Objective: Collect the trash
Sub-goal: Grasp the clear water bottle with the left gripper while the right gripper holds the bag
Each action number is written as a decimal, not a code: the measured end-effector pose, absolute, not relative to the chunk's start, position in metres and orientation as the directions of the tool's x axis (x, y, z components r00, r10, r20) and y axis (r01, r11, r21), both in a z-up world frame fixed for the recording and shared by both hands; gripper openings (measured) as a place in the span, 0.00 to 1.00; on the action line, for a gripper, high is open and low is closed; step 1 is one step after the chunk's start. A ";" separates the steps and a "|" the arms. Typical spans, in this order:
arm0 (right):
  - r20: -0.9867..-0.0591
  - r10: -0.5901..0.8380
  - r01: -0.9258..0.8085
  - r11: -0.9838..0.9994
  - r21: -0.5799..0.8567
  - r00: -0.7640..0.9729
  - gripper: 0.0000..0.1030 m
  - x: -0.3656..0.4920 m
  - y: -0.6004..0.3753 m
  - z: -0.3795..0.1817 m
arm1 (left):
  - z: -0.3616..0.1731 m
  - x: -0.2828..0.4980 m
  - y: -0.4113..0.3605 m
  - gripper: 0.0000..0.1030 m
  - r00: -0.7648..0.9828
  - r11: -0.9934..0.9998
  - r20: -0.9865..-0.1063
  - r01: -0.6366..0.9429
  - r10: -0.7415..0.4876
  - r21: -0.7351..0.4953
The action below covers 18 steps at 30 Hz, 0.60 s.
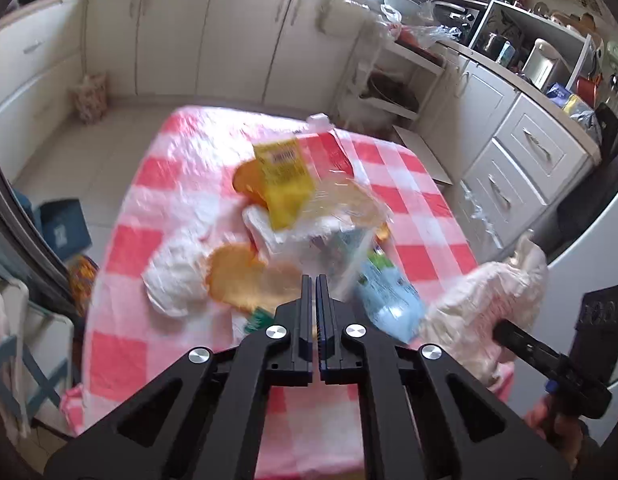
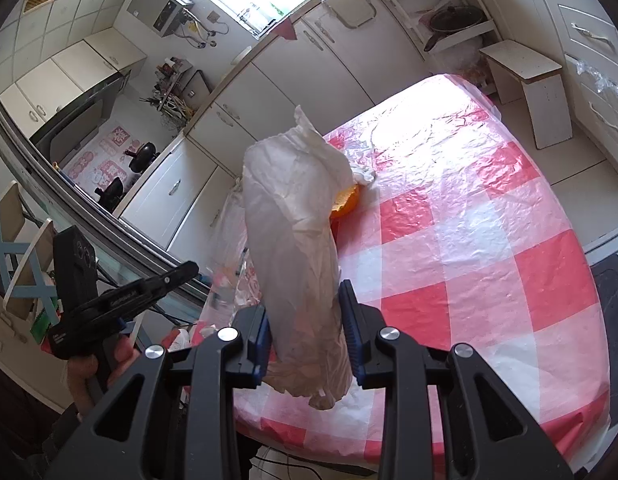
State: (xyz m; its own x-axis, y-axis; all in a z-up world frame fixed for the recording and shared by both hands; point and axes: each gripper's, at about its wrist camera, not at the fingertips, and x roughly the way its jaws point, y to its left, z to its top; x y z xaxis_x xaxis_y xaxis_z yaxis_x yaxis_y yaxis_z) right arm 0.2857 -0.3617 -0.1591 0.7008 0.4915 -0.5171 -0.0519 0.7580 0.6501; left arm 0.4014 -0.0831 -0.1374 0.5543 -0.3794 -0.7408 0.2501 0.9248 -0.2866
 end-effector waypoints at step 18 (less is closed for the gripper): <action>-0.558 0.485 -0.020 0.767 0.642 0.673 0.32 0.284 -0.355 -0.177 | -0.153 0.413 -0.073 0.77 0.644 0.983 -0.753 0.185 -0.134 -0.017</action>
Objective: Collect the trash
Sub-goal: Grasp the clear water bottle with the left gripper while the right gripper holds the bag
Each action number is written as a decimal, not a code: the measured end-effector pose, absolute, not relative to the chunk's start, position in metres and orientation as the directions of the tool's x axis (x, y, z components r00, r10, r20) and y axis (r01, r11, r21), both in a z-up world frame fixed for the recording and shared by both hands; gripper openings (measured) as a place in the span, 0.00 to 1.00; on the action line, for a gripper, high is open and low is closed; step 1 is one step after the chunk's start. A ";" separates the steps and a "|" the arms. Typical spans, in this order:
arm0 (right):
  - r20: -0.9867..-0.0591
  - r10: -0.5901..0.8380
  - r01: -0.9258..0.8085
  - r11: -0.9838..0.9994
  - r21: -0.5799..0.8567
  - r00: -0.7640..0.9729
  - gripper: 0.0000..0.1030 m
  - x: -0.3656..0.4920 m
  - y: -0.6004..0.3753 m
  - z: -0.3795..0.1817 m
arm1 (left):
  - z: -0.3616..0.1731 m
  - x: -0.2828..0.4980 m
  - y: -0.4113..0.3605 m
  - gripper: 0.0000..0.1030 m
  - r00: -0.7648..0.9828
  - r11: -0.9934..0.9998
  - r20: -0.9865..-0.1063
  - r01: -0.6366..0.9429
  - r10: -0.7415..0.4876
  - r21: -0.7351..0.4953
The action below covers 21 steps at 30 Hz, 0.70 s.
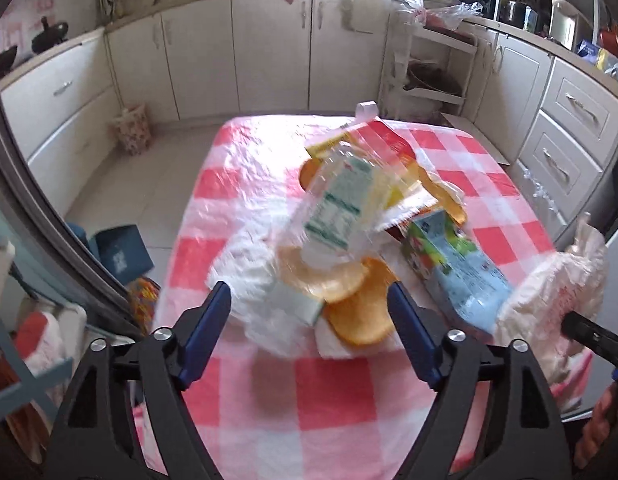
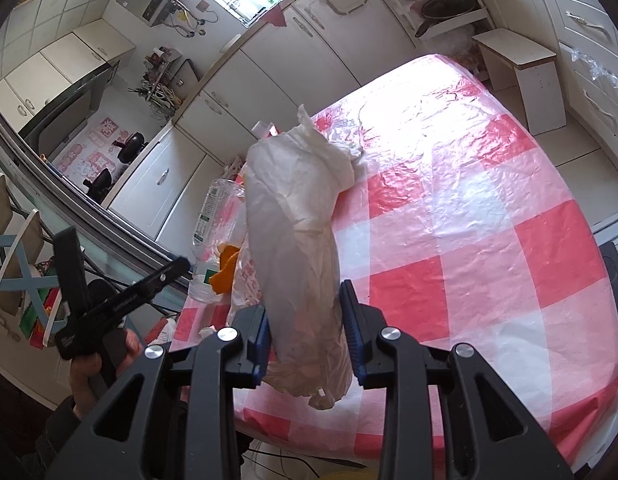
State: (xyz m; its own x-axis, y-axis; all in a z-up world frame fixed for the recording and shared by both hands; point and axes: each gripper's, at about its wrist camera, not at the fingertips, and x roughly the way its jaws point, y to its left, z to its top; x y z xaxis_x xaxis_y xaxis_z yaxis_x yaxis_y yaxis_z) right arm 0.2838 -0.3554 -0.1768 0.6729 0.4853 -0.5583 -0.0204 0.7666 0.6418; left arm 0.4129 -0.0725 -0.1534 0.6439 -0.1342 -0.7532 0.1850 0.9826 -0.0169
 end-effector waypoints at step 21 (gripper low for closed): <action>-0.558 0.507 -0.059 0.772 0.633 0.657 0.33 0.291 -0.347 -0.170 | -0.145 0.429 -0.072 0.53 0.673 0.988 -0.726 0.144 -0.142 -0.059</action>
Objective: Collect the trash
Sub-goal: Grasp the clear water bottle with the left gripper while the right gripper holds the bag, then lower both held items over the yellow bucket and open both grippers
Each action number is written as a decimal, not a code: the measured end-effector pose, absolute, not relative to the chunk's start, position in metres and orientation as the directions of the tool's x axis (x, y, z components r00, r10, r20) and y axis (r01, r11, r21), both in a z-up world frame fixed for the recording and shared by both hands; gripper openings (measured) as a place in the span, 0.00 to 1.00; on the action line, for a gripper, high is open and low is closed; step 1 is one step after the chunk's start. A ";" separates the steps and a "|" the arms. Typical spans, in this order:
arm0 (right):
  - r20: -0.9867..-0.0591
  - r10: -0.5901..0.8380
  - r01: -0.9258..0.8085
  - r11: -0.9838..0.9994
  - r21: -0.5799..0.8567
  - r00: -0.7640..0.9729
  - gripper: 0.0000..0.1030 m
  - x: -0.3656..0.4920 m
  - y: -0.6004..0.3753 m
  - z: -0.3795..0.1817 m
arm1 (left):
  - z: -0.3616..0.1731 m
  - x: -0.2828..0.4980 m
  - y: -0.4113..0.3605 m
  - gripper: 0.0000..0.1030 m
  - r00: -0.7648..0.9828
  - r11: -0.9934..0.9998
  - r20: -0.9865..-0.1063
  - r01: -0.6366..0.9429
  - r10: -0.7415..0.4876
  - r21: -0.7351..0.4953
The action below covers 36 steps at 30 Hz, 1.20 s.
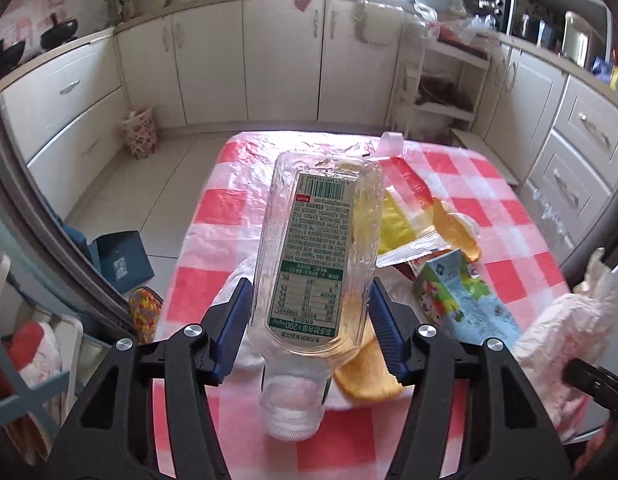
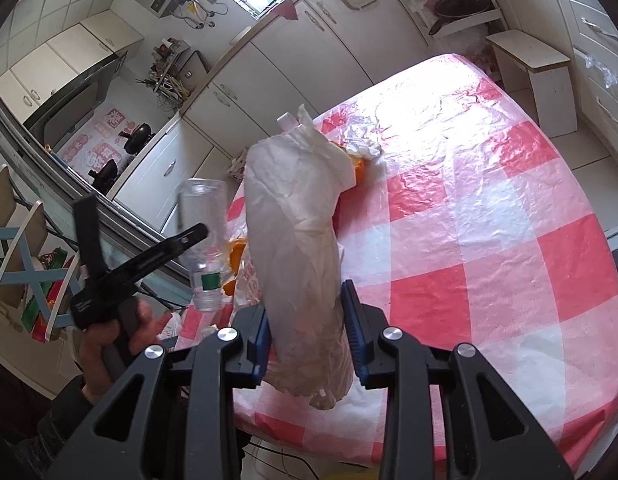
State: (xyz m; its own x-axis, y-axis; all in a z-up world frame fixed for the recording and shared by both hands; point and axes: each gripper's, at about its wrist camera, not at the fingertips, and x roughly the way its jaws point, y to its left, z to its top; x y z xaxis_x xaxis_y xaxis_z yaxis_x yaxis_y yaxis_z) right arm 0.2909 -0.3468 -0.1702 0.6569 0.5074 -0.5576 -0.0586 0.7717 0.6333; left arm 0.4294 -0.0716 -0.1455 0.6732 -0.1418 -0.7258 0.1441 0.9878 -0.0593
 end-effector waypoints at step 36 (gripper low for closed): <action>-0.914 0.301 -0.045 0.953 0.301 0.272 0.53 0.120 -0.265 -0.250 | -0.273 0.145 -0.094 0.52 0.092 0.880 -0.912 0.318 -0.399 -0.353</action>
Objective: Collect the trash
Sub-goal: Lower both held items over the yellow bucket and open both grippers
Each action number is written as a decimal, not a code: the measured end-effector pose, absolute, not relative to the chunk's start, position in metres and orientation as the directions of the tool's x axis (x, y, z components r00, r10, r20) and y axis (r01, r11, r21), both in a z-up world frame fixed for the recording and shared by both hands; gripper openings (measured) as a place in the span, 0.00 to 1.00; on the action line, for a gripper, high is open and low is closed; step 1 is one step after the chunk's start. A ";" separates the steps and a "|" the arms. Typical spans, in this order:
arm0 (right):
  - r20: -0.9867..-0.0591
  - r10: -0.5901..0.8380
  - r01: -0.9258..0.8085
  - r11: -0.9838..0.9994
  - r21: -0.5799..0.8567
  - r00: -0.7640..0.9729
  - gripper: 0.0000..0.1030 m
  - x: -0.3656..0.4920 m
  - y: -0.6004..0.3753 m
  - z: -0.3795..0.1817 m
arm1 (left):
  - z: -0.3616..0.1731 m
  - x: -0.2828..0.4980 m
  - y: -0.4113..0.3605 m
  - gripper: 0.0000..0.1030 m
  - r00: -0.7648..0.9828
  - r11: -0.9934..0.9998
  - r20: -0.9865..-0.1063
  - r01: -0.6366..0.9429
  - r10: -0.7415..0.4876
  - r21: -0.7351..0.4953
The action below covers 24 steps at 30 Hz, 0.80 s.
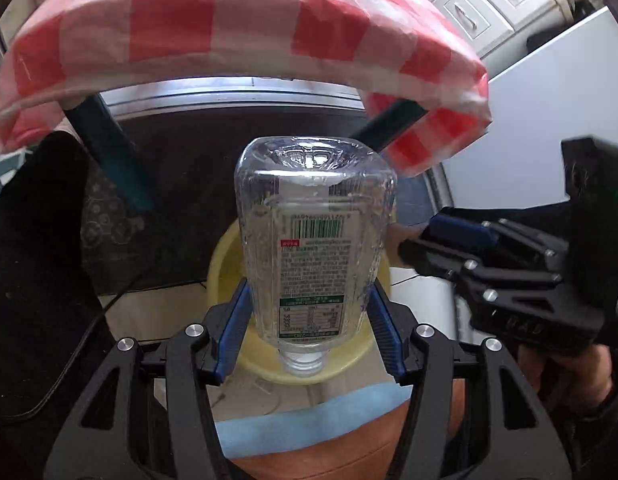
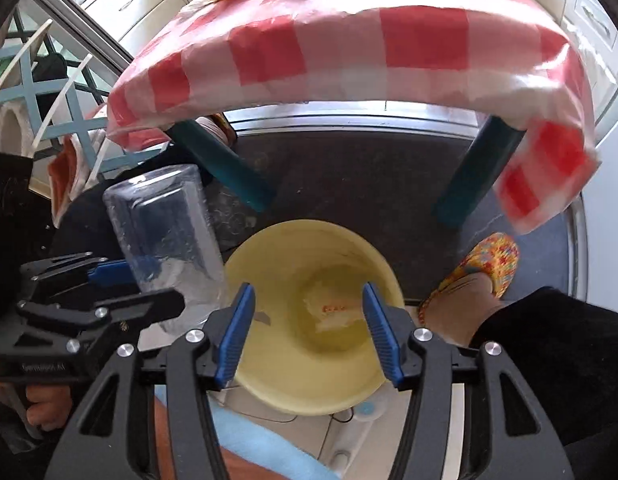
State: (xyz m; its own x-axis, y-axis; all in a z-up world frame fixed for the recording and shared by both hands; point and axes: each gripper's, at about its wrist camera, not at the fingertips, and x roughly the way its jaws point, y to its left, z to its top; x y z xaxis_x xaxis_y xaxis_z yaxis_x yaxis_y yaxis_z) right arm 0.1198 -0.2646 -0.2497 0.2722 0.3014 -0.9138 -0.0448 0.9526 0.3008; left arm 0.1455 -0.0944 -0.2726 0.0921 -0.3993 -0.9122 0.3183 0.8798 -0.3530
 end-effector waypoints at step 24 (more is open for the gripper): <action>-0.862 0.283 0.019 0.947 0.320 0.420 0.60 0.105 -0.260 -0.231 | -0.239 0.158 -0.031 0.59 0.295 0.855 -0.802 0.169 -0.519 -0.491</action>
State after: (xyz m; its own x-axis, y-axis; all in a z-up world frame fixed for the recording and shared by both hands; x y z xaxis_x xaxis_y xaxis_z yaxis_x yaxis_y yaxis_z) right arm 0.1046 -0.2603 -0.2309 0.4204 0.2828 -0.8621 0.0190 0.9472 0.3200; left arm 0.1580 -0.0307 -0.2386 0.2954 -0.5189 -0.8022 0.1691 0.8548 -0.4906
